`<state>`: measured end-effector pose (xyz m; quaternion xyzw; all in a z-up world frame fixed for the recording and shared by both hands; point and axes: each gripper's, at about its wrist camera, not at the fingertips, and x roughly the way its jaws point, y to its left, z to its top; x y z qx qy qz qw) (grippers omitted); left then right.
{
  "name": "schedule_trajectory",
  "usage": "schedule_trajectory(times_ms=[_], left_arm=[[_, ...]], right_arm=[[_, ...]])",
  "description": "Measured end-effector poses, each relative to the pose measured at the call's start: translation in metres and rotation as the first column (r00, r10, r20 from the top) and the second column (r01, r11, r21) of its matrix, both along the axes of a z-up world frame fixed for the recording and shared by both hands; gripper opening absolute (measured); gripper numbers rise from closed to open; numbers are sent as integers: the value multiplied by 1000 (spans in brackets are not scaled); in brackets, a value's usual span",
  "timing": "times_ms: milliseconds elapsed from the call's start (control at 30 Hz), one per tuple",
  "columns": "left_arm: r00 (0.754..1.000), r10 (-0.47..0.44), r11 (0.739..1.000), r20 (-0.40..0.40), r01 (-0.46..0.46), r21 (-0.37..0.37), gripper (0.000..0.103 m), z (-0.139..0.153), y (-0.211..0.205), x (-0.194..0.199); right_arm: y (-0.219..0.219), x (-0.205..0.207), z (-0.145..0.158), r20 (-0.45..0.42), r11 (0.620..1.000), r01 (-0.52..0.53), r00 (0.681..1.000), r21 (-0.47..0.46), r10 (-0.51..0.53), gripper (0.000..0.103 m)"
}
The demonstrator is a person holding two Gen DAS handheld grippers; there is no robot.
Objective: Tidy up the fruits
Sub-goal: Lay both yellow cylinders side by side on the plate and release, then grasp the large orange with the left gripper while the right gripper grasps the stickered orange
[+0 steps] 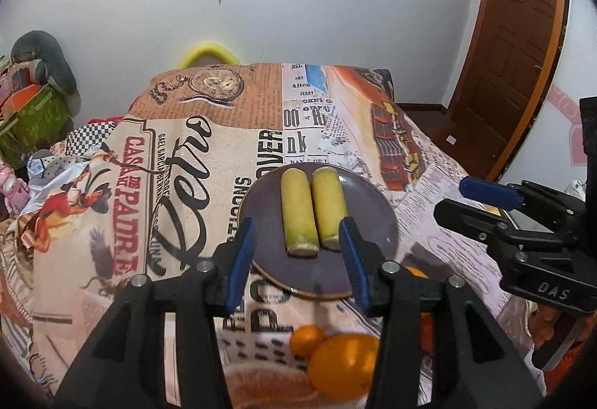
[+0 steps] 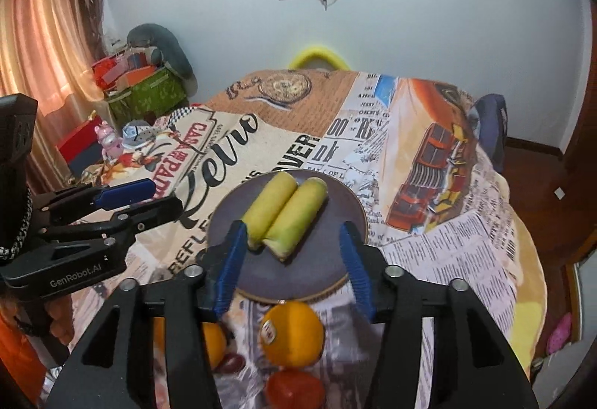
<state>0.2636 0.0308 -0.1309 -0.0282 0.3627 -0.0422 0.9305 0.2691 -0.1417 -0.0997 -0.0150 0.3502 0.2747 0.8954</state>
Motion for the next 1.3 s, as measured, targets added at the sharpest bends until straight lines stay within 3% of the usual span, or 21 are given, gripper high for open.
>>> schedule_trajectory(times_ms=[333, 567, 967, 1200, 1300], left_arm=[[1000, -15, 1000, -3, 15, -11, 58, 6, -13, -46], [998, -20, 1000, -62, 19, -18, 61, -16, -21, -63], [979, -52, 998, -197, 46, -36, 61, -67, -41, -64], [983, -29, 999, -181, 35, 26, 64, -75, -49, -60], [984, -23, 1000, -179, 26, 15, 64, -76, -47, -57]], right_arm=[[-16, -51, 7, 33, 999, 32, 999, 14, -32, 60], [-28, -70, 3, 33, 997, 66, 997, 27, -67, 69], [-39, -78, -27, -21, 995, 100, 995, -30, -101, 70], [-40, -75, -36, -53, 994, 101, 993, -34, -103, 70], [-37, -73, -39, -61, 995, 95, 993, -35, -97, 70]])
